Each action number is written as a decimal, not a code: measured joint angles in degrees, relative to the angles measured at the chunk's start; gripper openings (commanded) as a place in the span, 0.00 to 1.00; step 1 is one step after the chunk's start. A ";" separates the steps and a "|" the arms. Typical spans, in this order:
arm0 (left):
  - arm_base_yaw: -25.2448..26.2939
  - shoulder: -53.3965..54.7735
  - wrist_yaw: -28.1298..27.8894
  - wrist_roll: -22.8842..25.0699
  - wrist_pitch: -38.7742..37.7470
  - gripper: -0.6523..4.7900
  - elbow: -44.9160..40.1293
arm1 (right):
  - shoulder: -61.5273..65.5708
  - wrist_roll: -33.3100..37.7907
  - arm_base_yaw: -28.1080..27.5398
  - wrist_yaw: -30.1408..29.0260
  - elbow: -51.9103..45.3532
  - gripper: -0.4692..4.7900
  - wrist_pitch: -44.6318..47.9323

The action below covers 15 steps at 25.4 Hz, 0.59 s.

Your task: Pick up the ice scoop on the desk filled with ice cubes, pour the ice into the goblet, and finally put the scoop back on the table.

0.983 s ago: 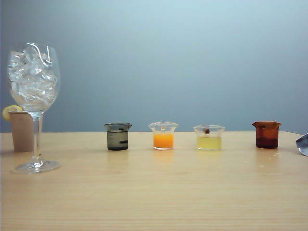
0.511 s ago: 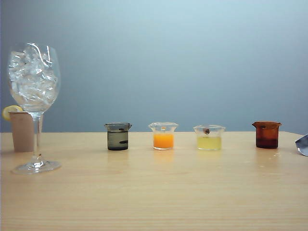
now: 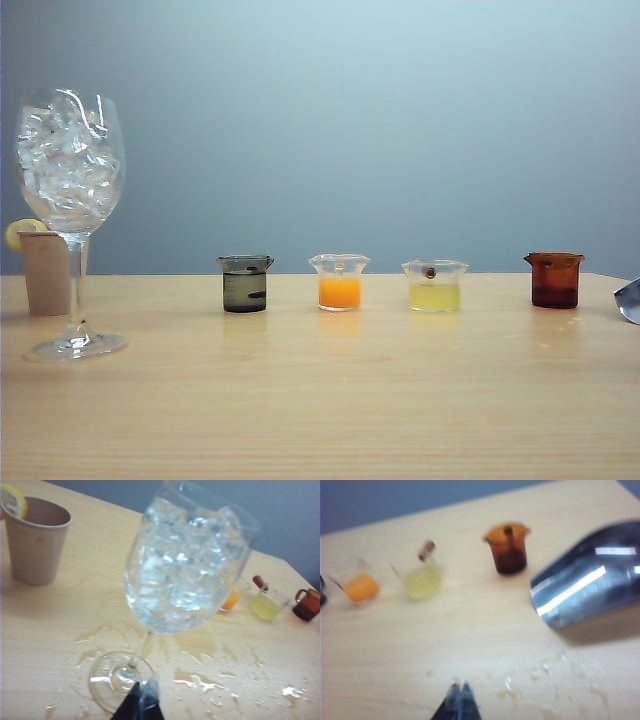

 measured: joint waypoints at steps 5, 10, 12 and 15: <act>0.00 -0.02 -1.92 1.75 6.71 0.11 -3.78 | -0.04 -0.07 0.00 1.75 -4.87 0.07 3.10; 0.00 -0.02 -1.14 4.33 6.23 0.11 -3.87 | -0.11 -0.37 0.00 1.60 -6.58 0.07 7.45; 0.00 -0.02 -0.31 4.33 5.68 0.11 -3.87 | -0.11 -2.19 -0.02 1.57 -6.58 0.07 7.69; 0.00 -0.02 -0.31 4.33 5.64 0.11 -3.87 | -0.11 -3.19 0.00 1.44 -6.58 0.12 7.72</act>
